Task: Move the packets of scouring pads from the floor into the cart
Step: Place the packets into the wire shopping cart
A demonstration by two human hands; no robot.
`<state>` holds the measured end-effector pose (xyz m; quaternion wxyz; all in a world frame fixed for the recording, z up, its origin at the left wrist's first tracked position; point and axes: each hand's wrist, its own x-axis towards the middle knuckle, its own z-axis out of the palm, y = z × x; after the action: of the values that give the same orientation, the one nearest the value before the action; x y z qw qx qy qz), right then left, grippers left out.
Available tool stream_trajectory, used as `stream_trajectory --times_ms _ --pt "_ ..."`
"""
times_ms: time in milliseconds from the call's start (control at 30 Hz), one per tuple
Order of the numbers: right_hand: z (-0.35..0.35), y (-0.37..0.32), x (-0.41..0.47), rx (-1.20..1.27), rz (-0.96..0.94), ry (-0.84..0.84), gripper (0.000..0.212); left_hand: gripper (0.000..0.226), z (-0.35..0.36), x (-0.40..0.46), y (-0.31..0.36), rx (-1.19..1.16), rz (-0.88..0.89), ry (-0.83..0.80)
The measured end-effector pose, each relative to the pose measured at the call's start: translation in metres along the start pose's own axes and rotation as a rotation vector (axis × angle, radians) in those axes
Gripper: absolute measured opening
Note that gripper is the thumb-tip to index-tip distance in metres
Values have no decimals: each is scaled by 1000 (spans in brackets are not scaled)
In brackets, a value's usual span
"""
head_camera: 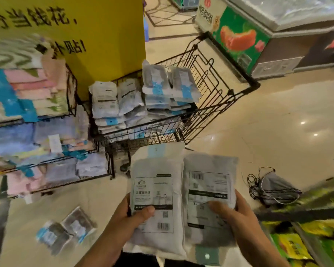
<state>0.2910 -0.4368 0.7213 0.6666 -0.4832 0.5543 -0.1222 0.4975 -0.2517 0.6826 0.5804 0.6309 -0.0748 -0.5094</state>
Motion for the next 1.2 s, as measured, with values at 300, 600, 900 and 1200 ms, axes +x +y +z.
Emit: stream_trajectory --times_ms 300,600,900,1200 --pt "15 -46 78 -27 15 -126 41 91 5 45 43 -17 -11 143" --pt "78 -131 175 -77 -28 -222 44 80 -25 134 100 -80 41 245" --pt "131 -193 254 -56 -4 -286 42 58 -53 212 174 -3 46 302" --pt "179 -259 333 -99 22 -432 37 59 -75 266 233 38 15 424"
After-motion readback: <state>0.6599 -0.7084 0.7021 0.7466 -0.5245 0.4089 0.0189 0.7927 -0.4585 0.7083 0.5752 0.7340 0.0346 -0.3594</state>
